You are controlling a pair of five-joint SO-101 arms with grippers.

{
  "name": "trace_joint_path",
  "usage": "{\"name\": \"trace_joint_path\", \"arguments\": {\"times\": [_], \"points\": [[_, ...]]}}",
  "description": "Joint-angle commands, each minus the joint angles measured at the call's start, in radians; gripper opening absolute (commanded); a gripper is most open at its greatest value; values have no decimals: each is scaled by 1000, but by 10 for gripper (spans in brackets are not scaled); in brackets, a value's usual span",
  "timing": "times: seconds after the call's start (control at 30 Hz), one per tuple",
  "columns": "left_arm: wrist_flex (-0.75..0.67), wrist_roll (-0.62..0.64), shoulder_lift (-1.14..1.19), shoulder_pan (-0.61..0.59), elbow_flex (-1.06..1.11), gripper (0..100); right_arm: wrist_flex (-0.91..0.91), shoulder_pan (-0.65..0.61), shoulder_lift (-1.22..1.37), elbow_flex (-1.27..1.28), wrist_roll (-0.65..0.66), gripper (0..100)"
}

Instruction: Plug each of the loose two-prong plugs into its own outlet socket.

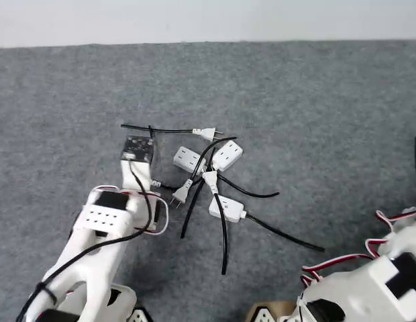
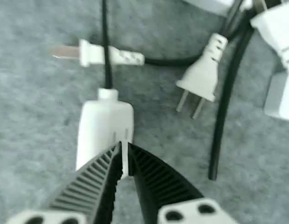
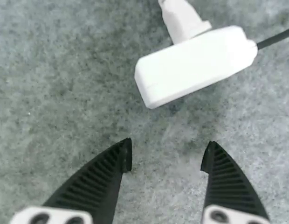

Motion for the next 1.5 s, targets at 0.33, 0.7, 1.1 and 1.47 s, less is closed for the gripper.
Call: {"name": "trace_joint_path", "arguments": {"times": [0.33,0.7,1.1,1.47], "points": [[-176,-18,-49,-64,148,12,12,8,-15,-32,-3,234],[-25,-98,-133,-95,-77,19,39,22,-18,-40,-3,234],[126,-190,-224,-117,22,362,42,18,-18,-40,-2,234],[18,-344,-221,-229,68,359,47,22,-18,-38,-2,234]]}}
